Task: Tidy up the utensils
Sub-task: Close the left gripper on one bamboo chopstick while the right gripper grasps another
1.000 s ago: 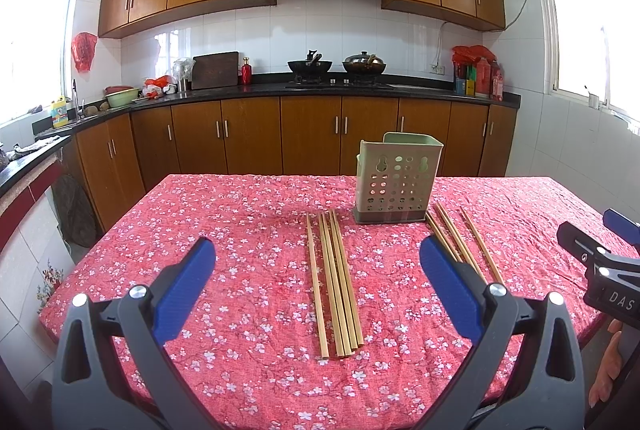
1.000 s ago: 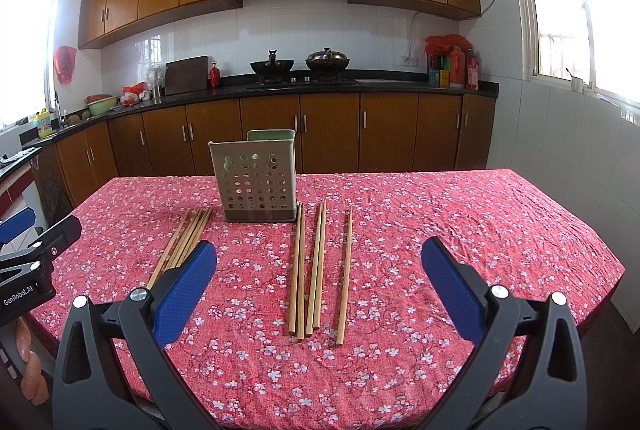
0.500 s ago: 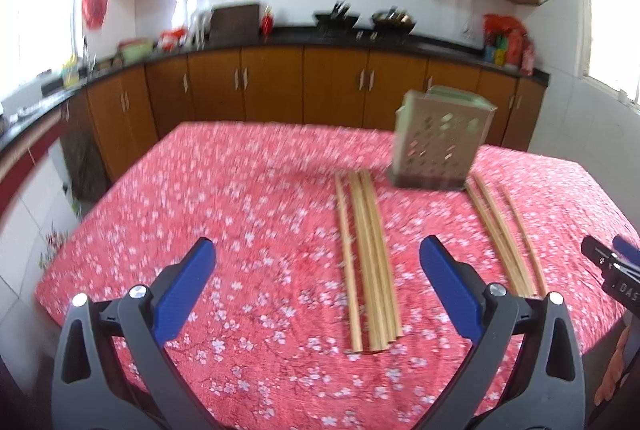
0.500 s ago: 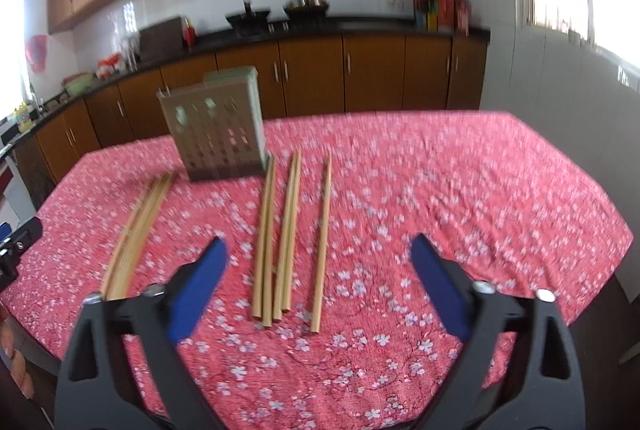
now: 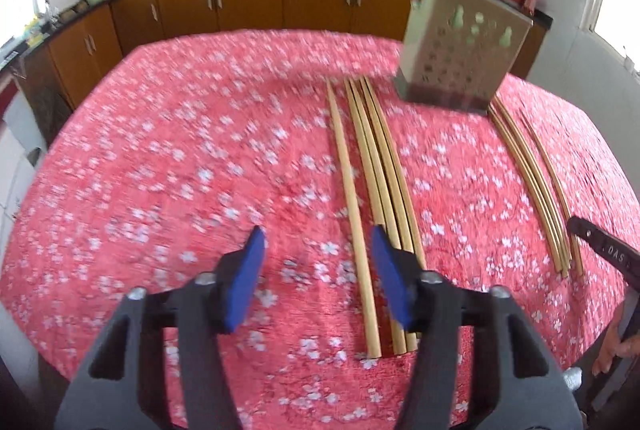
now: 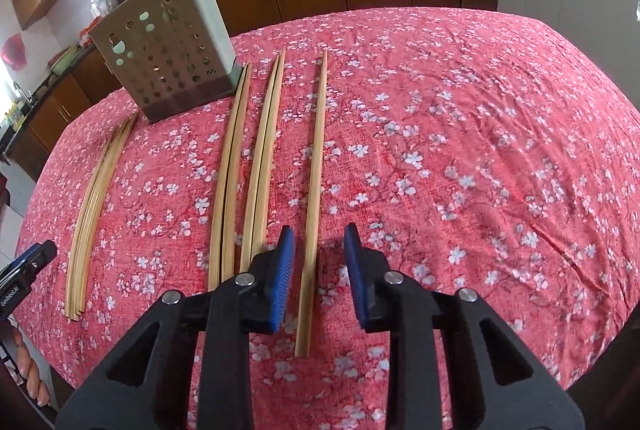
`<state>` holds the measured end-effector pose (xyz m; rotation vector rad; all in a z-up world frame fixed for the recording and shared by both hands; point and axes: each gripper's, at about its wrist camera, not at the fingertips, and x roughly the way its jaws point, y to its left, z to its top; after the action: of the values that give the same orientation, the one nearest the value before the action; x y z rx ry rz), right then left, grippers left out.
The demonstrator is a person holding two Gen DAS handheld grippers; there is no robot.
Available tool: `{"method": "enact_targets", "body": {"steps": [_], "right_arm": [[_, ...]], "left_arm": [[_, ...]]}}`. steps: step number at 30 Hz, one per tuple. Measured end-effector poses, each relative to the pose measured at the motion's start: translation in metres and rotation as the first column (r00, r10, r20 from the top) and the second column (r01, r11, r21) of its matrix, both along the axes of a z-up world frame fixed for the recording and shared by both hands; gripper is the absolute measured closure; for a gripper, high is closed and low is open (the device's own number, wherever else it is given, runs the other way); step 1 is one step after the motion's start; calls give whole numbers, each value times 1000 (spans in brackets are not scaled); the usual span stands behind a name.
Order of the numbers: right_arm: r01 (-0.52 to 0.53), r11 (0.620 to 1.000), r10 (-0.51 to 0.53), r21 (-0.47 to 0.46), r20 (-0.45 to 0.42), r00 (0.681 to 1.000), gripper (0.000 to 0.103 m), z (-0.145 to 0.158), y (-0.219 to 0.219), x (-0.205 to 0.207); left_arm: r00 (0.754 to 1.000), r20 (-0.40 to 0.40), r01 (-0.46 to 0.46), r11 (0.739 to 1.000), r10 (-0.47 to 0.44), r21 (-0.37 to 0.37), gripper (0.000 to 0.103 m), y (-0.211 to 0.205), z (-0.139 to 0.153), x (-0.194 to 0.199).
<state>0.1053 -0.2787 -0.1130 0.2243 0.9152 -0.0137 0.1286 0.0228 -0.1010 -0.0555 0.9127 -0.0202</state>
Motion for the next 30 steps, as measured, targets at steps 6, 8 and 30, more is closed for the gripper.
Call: {"method": "enact_targets", "body": {"steps": [6, 8, 30], "right_arm": [[-6, 1000, 6, -13, 3, 1000, 77, 1, -3, -5], [-11, 1000, 11, -25, 6, 1000, 77, 0, -2, -2], [34, 999, -33, -21, 40, 999, 94, -14, -46, 97]], "left_arm": [[997, -51, 58, 998, -59, -14, 76, -10, -11, 9], [995, -66, 69, 998, -69, 6, 85, -14, -14, 11], [999, -15, 37, 999, -37, -13, 94, 29, -15, 92]]}}
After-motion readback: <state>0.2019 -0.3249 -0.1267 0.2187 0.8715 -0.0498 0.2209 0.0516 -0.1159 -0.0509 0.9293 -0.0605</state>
